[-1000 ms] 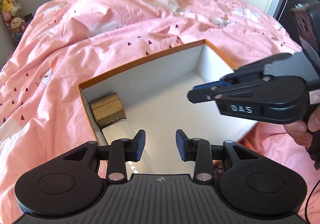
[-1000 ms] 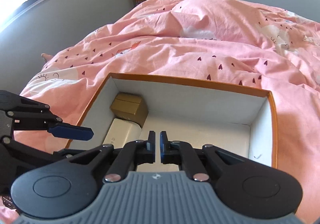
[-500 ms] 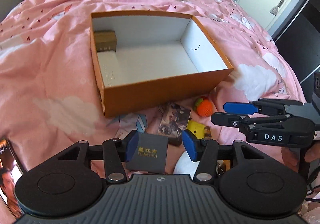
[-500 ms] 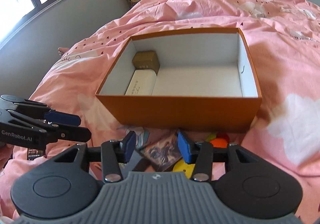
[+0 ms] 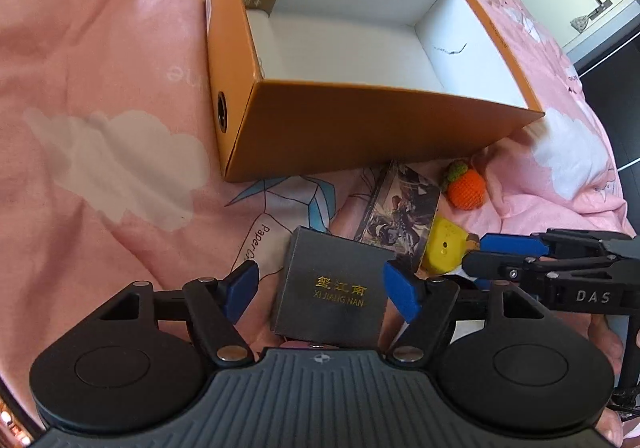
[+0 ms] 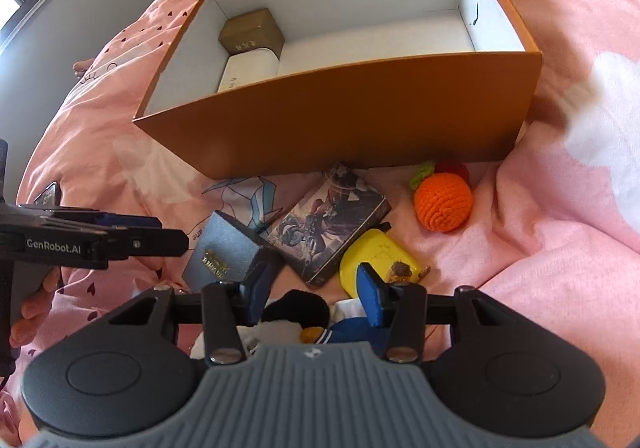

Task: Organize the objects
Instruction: 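Reach the left tool to the black 'XI JIANG NAN' box while the right reaches the photo-card box, then close the left tool on the black box while the right tool grasps the photo-card box, lift both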

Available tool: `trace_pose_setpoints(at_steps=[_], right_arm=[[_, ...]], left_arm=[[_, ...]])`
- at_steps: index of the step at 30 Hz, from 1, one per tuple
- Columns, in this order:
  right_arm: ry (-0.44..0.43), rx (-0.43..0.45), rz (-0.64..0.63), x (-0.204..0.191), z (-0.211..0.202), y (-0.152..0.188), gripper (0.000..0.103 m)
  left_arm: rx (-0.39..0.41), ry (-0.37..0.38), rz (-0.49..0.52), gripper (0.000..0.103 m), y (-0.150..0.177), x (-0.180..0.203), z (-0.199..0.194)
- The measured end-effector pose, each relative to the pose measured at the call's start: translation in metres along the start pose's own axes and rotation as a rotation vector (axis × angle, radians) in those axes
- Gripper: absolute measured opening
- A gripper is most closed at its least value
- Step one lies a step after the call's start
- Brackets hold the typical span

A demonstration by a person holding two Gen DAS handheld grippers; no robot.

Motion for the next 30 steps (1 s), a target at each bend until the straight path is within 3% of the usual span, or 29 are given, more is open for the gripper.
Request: trace_pose_setpoints(at_steps=[5, 8, 11, 19, 21, 25, 30], right_arm=[[-0.01, -0.01, 0.011, 0.003, 0.007, -0.011, 0.051], [-0.006, -0.027, 0.02, 0.006, 0.012, -0.013, 0.051], [-0.02, -0.04, 0.03, 0.006, 0.012, -0.014, 0.051], [-0.082, -0.057, -0.035, -0.017, 0.003, -0.007, 0.05], [-0.096, -0.059, -0.061, -0.026, 0.0, -0.005, 0.049], [-0.084, -0.07, -0.102, -0.034, 0.002, -0.001, 0.049], [-0.039, -0.076, -0.037, -0.015, 0.017, -0.01, 0.049]], left_arm=[[-0.074, -0.002, -0.036, 0.083, 0.004, -0.011, 0.026], [-0.092, 0.027, -0.052, 0.09, 0.009, -0.013, 0.03], [-0.069, 0.0, -0.072, 0.085, 0.01, -0.015, 0.016], [-0.05, 0.045, -0.043, 0.083, 0.023, -0.001, -0.036], [-0.06, 0.04, -0.031, 0.078, 0.027, 0.004, -0.04], [-0.025, 0.037, -0.058, 0.076, 0.027, 0.004, -0.037], [-0.044, 0.035, -0.066, 0.08, 0.015, -0.006, -0.013]])
Point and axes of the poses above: each gripper's, at about its wrist camera, not at the fingertips, and z roughly the way its jaws point, x to its right, y to its underside, the point moved 5 cm from there along z, roughly the way its jaws point, and after that the axes turned 4 degrees about -x, right-handed, at the moved point
